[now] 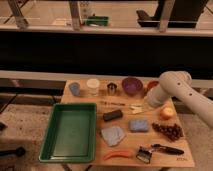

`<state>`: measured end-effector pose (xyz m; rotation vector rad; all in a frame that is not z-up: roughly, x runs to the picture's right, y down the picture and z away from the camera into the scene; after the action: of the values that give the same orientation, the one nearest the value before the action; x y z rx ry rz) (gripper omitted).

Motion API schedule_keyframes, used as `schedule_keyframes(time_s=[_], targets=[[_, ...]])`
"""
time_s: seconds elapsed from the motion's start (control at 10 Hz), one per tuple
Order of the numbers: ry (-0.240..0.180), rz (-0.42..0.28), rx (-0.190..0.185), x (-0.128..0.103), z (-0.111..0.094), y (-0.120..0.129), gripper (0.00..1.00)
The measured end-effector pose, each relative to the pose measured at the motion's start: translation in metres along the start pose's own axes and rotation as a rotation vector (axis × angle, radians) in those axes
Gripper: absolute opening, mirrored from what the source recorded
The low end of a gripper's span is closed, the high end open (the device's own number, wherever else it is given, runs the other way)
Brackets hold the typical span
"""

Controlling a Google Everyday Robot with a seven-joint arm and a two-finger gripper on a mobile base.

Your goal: Place apple in metal cup

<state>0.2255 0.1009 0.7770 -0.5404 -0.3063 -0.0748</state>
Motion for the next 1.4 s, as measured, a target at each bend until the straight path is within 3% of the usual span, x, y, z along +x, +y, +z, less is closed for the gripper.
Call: schedule_keyframes(time_s=[1.0,1.4], targets=[[0.01,-0.003,0.009,0.0009,0.0016,-0.001,0.8],[-0.005,-0.013,0.005,0.0019,0.0018,-0.001,0.8]])
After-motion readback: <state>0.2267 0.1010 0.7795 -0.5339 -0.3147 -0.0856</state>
